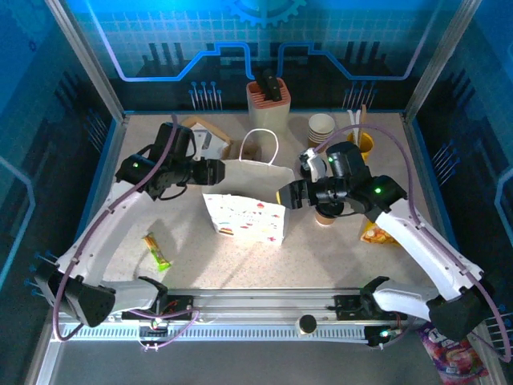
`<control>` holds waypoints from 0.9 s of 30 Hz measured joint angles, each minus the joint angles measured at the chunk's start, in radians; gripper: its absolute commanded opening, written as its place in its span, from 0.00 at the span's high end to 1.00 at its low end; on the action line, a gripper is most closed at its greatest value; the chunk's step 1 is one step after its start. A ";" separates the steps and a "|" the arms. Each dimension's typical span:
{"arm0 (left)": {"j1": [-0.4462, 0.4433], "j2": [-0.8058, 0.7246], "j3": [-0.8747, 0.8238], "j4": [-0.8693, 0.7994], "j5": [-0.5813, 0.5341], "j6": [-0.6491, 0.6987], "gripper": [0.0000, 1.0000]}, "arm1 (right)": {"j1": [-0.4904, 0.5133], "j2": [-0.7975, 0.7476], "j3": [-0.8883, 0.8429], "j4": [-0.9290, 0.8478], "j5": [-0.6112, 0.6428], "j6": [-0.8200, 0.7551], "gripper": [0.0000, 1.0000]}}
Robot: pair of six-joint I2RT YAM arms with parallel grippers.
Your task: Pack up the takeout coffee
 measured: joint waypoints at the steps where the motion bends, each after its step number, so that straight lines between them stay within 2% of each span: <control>1: 0.000 0.000 0.001 -0.015 -0.005 0.010 0.56 | -0.008 -0.001 0.004 -0.005 0.005 -0.006 0.19; 5: 0.000 0.005 0.009 -0.061 -0.007 0.039 0.70 | -0.035 0.002 0.011 -0.023 0.017 -0.029 0.19; 12: 0.000 0.047 0.053 -0.090 -0.007 0.071 0.80 | -0.069 0.006 0.026 -0.048 0.059 -0.068 0.19; 16: 0.000 0.080 0.084 -0.100 -0.008 0.105 0.91 | -0.089 0.006 0.027 -0.058 0.082 -0.085 0.19; 22: 0.000 0.130 0.126 -0.099 -0.020 0.145 0.93 | -0.105 0.012 0.056 -0.081 0.130 -0.123 0.19; 27: 0.000 0.174 0.170 -0.108 -0.052 0.190 0.96 | -0.127 0.027 0.071 -0.107 0.220 -0.163 0.17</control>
